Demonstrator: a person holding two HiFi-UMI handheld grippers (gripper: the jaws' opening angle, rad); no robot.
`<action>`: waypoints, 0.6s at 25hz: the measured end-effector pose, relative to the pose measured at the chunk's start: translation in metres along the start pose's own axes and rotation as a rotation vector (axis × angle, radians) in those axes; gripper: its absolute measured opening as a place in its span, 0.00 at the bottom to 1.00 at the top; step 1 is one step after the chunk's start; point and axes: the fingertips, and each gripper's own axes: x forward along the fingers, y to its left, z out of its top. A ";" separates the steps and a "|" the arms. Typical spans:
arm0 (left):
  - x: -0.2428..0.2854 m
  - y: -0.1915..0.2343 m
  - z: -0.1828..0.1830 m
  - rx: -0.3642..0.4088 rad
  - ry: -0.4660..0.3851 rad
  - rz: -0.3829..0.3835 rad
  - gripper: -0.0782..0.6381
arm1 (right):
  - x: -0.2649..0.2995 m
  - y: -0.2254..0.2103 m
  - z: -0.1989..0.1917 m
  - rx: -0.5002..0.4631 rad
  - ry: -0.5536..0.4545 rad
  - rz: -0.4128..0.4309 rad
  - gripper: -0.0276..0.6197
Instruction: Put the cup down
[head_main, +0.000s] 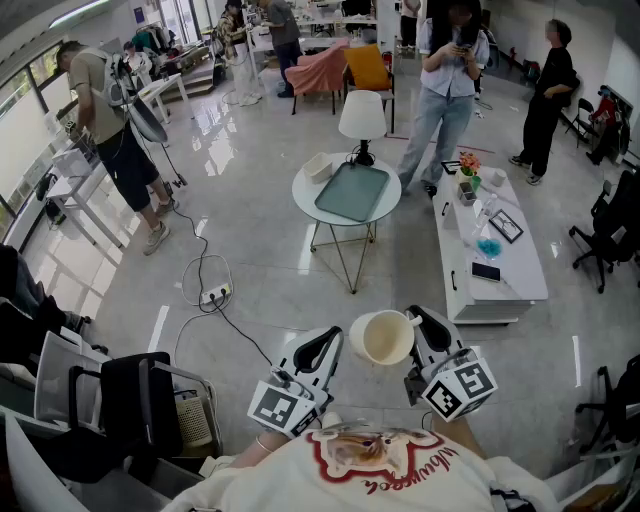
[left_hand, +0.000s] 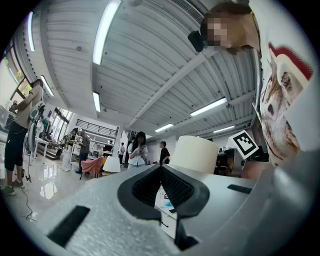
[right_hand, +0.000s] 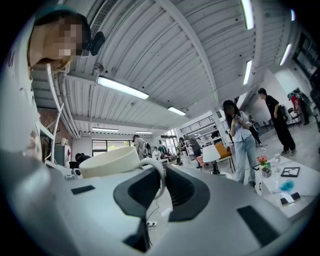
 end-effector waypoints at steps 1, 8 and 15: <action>0.000 0.001 0.000 0.000 -0.001 0.000 0.13 | 0.001 0.000 0.000 0.002 -0.002 -0.001 0.12; 0.002 0.002 -0.001 -0.001 0.004 -0.004 0.13 | 0.003 0.001 0.001 0.022 -0.004 0.006 0.12; 0.005 0.001 0.000 -0.021 0.004 -0.006 0.13 | 0.003 -0.004 -0.001 0.008 -0.002 -0.013 0.12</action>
